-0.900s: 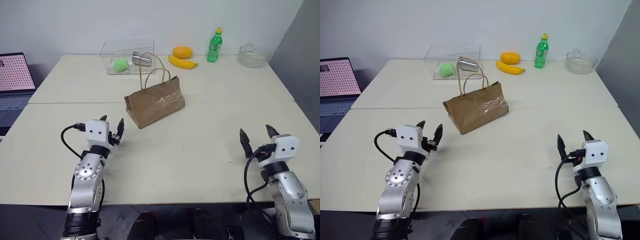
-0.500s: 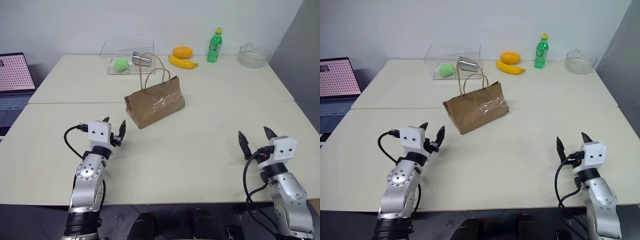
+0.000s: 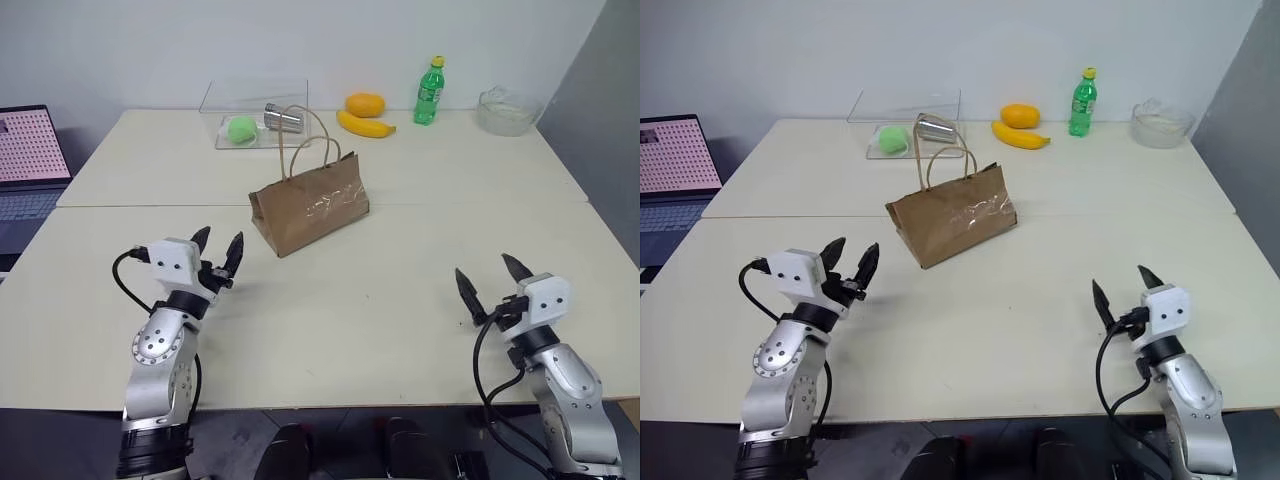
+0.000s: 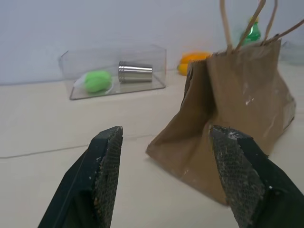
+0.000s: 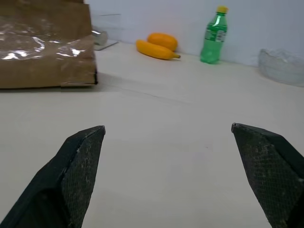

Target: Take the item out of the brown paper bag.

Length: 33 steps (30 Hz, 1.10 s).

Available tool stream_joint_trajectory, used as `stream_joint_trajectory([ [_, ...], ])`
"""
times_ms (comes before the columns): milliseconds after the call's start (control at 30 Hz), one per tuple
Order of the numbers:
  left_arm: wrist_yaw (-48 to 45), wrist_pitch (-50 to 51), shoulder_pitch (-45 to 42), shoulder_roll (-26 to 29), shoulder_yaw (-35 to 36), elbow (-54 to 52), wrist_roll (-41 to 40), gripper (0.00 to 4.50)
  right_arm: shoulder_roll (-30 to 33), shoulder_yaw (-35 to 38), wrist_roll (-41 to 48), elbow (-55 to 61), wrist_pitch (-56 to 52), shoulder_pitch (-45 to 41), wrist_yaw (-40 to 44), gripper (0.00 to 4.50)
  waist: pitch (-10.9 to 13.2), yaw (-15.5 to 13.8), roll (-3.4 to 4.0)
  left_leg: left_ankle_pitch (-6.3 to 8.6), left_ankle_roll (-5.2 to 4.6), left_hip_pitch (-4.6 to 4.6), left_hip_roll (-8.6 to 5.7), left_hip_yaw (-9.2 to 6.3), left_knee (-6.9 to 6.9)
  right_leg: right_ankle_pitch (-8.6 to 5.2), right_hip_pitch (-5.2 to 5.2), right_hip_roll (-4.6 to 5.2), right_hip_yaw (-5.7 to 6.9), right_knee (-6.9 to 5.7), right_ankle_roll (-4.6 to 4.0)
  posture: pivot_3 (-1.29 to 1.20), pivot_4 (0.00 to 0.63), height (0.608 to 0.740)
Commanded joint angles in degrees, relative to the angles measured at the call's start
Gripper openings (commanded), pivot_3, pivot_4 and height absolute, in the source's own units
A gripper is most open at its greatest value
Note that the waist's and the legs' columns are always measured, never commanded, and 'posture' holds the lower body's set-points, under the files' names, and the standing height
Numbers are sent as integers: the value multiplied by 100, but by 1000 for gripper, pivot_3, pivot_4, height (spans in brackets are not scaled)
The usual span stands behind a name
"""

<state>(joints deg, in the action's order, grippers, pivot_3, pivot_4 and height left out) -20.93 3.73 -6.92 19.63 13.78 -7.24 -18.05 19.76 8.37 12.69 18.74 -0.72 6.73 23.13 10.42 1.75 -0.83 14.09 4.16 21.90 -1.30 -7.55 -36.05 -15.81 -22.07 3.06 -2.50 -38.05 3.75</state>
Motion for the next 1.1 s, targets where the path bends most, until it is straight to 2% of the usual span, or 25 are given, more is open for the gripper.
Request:
stream_joint_trajectory([
  [33, -656, 359, -356, 537, 183, -212, -507, 3033, 232, -174, 331, 739, -396, -198, 302, 4500, 1, 3, -1, 0, 0, 0, 0, 0, 0, 0, 0, 0, 0, 0, 1, 0, 150, 740],
  [100, -1263, 757, -950, 1016, 129, 98, -813, 3033, 484, -310, 656, 1147, -904, -456, 545, 4500, 5, 7, -5, 0, 0, 2, -1, -1, -1, 0, 0, -1, 2, 0, 1, 0, 150, 740],
  [200, -1738, 1226, -1633, 1411, -17, 621, -956, 3033, 736, -402, 935, 1453, -1460, -854, 657, 4500, 7, 6, -10, -1, 0, 3, -2, -9, -4, 0, 2, -3, 11, -1, 1, 0, 150, 740],
  [333, -2111, 1663, -2482, 1590, -204, 1483, -913, 3033, 931, -475, 1172, 1647, -1969, -1364, 729, 4500, 7, 12, -10, -1, 0, 0, -4, -7, -1, 0, 6, -2, 11, 6, 1, 0, 150, 740],
  [500, -2664, 1866, -3051, 1594, -530, 2146, -799, 3033, 993, -572, 1301, 1753, -2228, -1635, 811, 4500, 13, 13, -20, -1, 0, 19, -3, -9, 1, 1, -15, -2, 12, 2, -1, 0, 150, 740],
  [833, -3475, 1555, -4265, 1578, -1117, 3588, -183, 3033, 1197, -744, 1525, 2016, -2719, -1810, 994, 4500, 15, 12, -22, -1, 0, 21, -4, -9, -2, 1, -16, -2, 13, -2, 0, 0, 150, 740],
  [1100, -3835, 1012, -5482, 1215, -1300, 5134, 309, 3033, 1296, -691, 1688, 2078, -2930, -1965, 1040, 4500, 18, 13, -28, -1, -1, 24, -8, -10, -2, 1, -16, -1, 14, 0, 1, 0, 150, 740],
])
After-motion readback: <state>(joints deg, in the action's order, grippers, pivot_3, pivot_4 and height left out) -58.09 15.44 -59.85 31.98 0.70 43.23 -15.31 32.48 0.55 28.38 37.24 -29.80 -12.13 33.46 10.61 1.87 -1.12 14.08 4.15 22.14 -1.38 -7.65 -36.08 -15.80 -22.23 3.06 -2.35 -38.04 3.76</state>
